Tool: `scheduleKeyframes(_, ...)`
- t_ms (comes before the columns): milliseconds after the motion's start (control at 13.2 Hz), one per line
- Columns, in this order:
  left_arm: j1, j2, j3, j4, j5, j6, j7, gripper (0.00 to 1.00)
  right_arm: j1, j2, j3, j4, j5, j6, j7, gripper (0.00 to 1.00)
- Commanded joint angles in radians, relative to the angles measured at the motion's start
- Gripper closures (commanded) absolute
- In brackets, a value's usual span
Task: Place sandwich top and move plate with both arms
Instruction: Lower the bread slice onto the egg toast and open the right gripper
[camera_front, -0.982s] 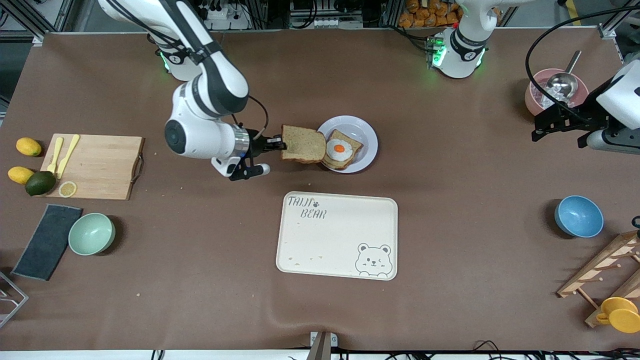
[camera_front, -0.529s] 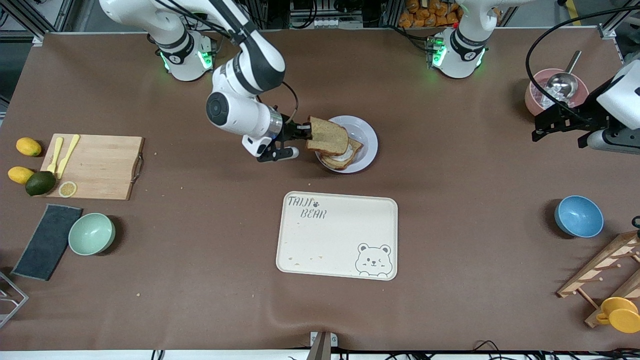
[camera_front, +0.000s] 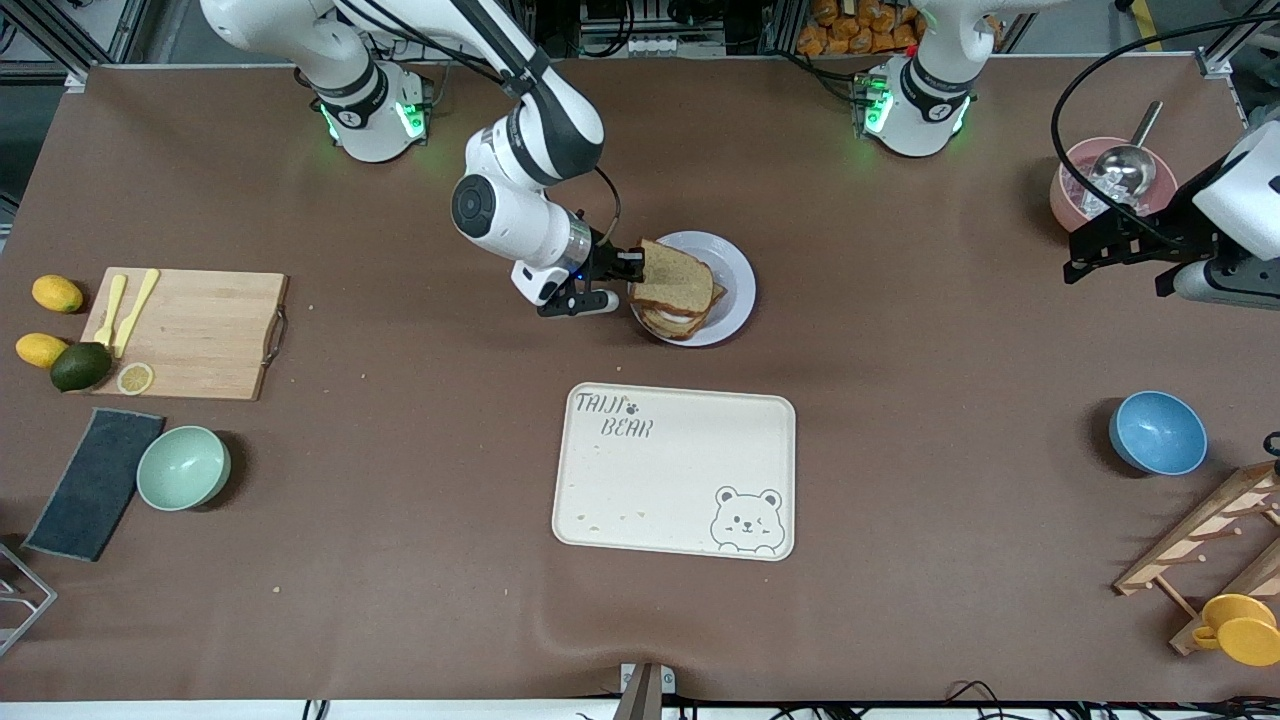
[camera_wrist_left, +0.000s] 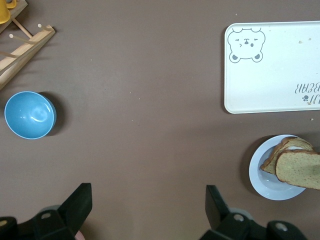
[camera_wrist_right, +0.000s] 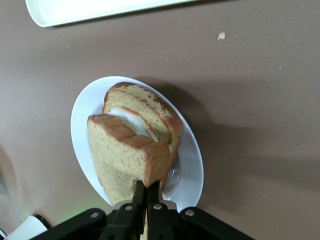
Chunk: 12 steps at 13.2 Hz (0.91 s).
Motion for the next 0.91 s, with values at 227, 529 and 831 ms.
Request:
scheduleKeyframes(227, 0.003, 0.005, -0.001, 0.008, -0.003, 0.007, -0.011, 0.00, 0.036, 0.051, -0.013, 0.035, 0.066, 0.066, 0.013, 0.42)
scheduleKeyframes(529, 0.003, 0.005, -0.001, 0.007, -0.002, 0.007, -0.011, 0.00, 0.029, 0.050, -0.016, 0.044, 0.066, 0.058, 0.093, 0.00)
scheduleKeyframes(831, 0.003, 0.005, -0.001, 0.004, -0.005, 0.007, -0.011, 0.00, -0.030, 0.042, -0.024, 0.057, 0.040, 0.051, 0.089, 0.00)
